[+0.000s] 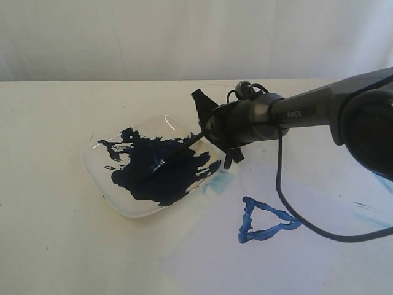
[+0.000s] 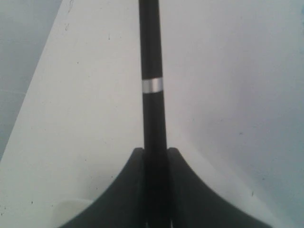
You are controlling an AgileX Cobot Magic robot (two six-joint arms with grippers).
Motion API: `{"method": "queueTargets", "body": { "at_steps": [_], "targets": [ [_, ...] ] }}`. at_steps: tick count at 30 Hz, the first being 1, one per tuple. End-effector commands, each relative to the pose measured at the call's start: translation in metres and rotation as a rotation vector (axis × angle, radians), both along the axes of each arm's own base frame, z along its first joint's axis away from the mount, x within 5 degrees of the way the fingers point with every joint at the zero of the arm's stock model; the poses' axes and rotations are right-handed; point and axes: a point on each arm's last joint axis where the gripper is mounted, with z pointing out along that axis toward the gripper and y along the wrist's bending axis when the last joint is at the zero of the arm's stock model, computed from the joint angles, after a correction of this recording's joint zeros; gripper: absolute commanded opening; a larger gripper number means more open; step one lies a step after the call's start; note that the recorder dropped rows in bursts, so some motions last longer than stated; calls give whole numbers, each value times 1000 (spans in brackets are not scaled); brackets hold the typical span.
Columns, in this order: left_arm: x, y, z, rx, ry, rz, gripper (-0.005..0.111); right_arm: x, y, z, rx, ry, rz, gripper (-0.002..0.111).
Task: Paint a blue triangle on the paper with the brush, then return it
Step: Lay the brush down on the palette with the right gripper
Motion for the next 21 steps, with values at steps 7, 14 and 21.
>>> {"method": "queueTargets", "body": {
  "at_steps": [7,14,21],
  "targets": [
    [-2,1,-2,-3,13,3,0,2,0,-2,-10,-5,16,0],
    [-2,1,-2,-4,15,3,0,2,0,-3,-14,-5,12,9],
    [-2,1,-2,-4,15,3,0,2,0,-3,-15,-5,11,25]
  ]
}}
